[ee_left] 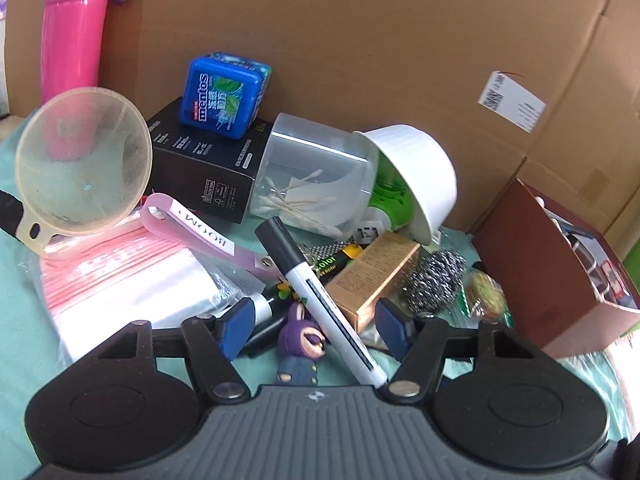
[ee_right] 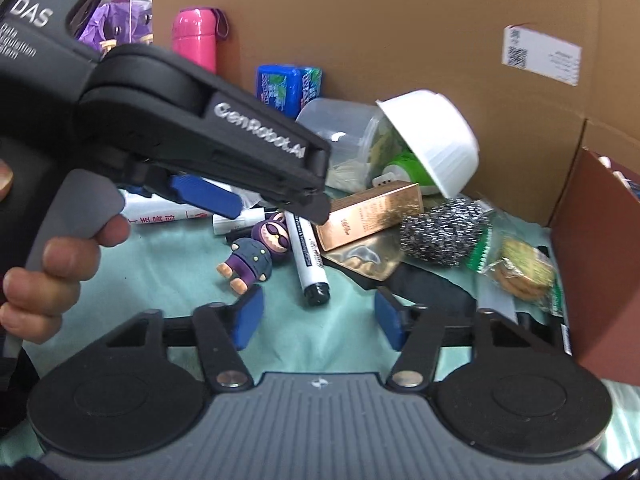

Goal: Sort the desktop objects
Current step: 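Grasp the white marker with black cap using the left gripper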

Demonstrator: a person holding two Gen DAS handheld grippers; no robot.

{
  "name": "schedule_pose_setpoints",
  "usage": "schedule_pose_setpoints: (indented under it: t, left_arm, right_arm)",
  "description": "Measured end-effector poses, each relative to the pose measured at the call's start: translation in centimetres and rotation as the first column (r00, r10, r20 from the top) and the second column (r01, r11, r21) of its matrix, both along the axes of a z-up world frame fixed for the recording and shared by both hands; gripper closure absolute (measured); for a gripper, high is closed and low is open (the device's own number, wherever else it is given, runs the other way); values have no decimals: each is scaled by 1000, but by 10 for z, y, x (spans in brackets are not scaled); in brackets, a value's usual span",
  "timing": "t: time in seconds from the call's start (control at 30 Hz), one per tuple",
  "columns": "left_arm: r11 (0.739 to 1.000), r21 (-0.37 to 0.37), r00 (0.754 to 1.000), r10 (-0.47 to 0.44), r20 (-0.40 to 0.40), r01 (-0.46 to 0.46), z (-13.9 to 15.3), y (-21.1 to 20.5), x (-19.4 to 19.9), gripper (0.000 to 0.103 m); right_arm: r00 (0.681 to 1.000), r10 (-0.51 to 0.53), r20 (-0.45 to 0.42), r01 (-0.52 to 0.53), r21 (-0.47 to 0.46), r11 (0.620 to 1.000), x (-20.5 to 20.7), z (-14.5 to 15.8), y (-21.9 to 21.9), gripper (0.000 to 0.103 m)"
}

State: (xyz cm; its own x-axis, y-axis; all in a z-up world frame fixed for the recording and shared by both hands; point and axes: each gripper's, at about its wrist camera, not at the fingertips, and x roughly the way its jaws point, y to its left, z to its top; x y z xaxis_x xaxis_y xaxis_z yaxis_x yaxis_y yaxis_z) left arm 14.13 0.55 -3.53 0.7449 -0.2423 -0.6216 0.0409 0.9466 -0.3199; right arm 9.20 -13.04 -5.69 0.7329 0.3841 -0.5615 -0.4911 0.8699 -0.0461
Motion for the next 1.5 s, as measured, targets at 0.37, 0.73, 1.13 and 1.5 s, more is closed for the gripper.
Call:
schedule_pose_setpoints:
  t: [0.37,0.73,1.13,1.5]
  left_arm:
    - [1000,-7,1000,-7,-8,7,1,-5,9,56]
    - [996,4,996,-88,-7,88,10,-26,-37,56]
    - [981,41,978,-185,-97,189,-16,-62,-74,54]
    - [965,125,971,-220,-94,231,-17,-81,-77,64]
  right_arm:
    - [1000,19,-7,-19,-30,999,11,-1,10,88]
    - [998,33,-50,-32,9,999,-32,9,-16,90]
    - [997,19,-75,-16,32,999,-95,11,-48,89]
    - [996,-35,-76,39,47,998,-102,8,-56,88]
